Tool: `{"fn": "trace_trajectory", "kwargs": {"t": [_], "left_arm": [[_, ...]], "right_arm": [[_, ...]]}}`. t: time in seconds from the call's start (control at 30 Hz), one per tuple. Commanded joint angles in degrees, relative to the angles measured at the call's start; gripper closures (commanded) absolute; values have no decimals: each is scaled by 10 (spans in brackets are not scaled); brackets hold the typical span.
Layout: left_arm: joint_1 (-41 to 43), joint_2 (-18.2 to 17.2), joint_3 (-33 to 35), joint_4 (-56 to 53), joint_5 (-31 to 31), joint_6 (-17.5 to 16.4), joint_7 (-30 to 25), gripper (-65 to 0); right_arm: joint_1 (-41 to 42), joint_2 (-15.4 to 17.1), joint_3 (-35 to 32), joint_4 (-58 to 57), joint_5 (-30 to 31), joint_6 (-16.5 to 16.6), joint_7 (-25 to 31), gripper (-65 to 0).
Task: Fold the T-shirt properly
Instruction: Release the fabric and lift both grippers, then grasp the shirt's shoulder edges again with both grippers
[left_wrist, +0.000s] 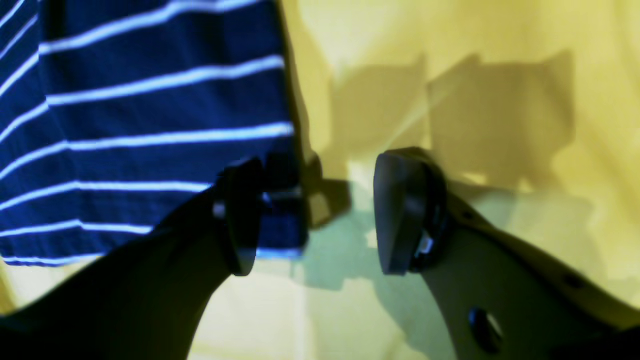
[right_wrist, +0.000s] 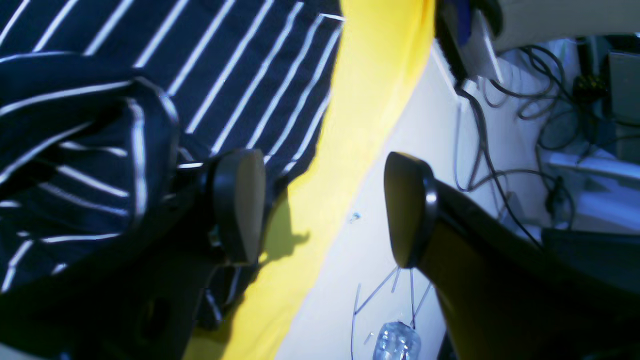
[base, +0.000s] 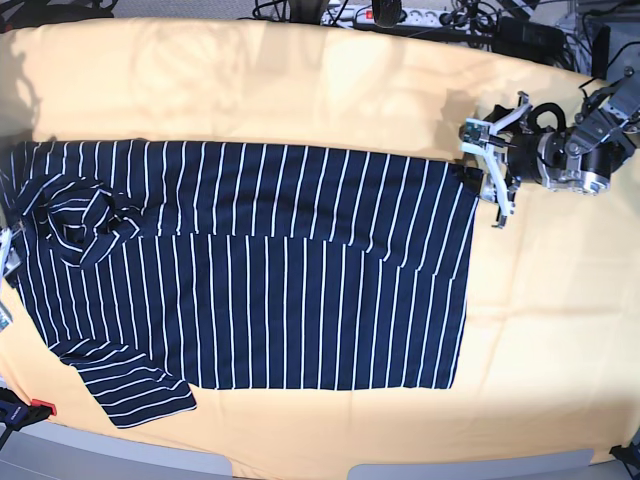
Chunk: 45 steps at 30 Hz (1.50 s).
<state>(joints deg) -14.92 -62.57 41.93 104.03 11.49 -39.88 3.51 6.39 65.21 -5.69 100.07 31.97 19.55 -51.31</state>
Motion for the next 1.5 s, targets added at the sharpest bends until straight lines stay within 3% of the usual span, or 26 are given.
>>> {"fn": "trace_trajectory", "kwargs": {"t": [0.0,0.1,0.23,0.47,0.77,0.83,1.03,1.07,1.17,1.23,1.47], "left_arm": [[-8,-2,-7,-3,5,10,-6,-361],[-9,17,-7,-25,13,35,-11,-361],[-11,38,-7,-52,22,34,-17,-361],[-11,26,-7,-57,31,-1,-25,-361],[-11,7,-7,-58,62,12,-27,-360],[-10,9,-7,-61,63,25,-30,-353],[-10,33,-7,-92,75,23,-38,-323],[-10,38,-7,-99,83,22,-40,-295],[-10,46,-7,-103,83,22,-51,-97],[-10,45,-7,-93,80,22,-52,-11],[-13,18,-7,-24,78,22,-38,0]], "right_arm": [[11,16,12,4,-5,-5,7,-388],[11,16,13,4,-4,-5,6,-388],[11,16,13,4,-4,-5,5,-388],[11,15,13,4,-4,-9,5,-388],[11,14,13,4,-4,-13,5,-388],[11,14,13,4,-4,-18,5,-388],[11,14,13,4,-4,-18,5,-388],[11,14,12,4,-4,-18,5,-388],[11,14,12,4,-4,-18,5,-388],[11,14,13,4,-4,-18,5,-388],[11,14,12,4,10,-17,2,-388]]}}
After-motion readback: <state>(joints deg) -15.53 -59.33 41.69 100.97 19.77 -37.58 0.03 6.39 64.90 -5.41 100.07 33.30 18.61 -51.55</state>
